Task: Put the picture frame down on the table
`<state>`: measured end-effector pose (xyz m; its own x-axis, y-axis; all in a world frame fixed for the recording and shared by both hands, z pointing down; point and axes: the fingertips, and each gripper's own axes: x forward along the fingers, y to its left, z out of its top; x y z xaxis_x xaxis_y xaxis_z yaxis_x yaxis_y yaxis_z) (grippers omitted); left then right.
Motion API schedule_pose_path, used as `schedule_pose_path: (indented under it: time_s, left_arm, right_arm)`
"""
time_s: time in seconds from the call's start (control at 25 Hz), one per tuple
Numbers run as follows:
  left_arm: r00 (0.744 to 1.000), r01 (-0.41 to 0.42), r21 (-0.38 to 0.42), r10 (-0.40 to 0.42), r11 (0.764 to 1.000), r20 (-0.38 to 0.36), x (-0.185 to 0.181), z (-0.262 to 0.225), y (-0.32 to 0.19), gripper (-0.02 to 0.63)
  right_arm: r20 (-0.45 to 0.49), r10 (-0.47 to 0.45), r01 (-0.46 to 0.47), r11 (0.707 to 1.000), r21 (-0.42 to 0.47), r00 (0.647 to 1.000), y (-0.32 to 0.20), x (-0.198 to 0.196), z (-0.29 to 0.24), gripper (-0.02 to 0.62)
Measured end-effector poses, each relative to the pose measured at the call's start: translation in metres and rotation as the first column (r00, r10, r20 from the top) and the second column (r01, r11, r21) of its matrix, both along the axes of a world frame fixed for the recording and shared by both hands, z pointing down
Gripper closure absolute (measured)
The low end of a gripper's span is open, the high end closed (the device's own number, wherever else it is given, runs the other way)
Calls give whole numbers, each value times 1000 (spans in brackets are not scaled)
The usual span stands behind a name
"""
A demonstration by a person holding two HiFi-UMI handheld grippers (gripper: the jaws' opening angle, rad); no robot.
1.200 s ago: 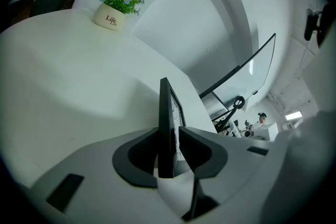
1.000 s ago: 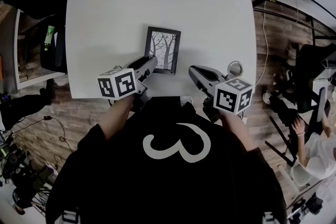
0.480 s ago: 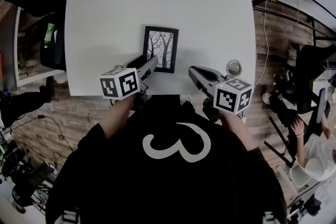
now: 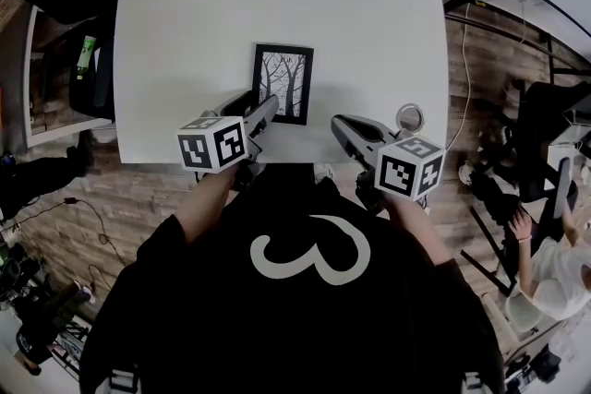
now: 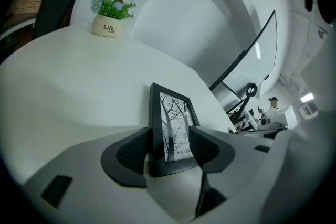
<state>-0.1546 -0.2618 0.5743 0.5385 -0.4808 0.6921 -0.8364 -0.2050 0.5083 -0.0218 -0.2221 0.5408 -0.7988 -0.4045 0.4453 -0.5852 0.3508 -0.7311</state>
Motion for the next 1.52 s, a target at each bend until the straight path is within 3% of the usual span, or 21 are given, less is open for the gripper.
schedule_pose_path:
  time_s: [0.44,0.8,1.04,1.24,1.52]
  left_arm:
    - [1000,9,17,-9,1000,7,-6,-2,1,358]
    - [996,45,68,-39,997,-76,-12,-31,8,357]
    - [991,21,133,-2,991,-137,-4,-68,26,357]
    - [981,21,193,17,981,-195,10,-102,44,359]
    - [970,6,284,64,959,-235,28,-145,78,403]
  right_arm:
    - [-15,-1,1,1000,19,1000,6,8,-4,571]
    - [-3,-23,23,996,81,1000,6,10,-21,571]
    - [-23,-46,49,989,141,999,11,14,-39,571]
    - [-42,-66,74,972,222,997,14,21,-64,571]
    - [-40,-139,144,923,358,990,37,18,-117,571]
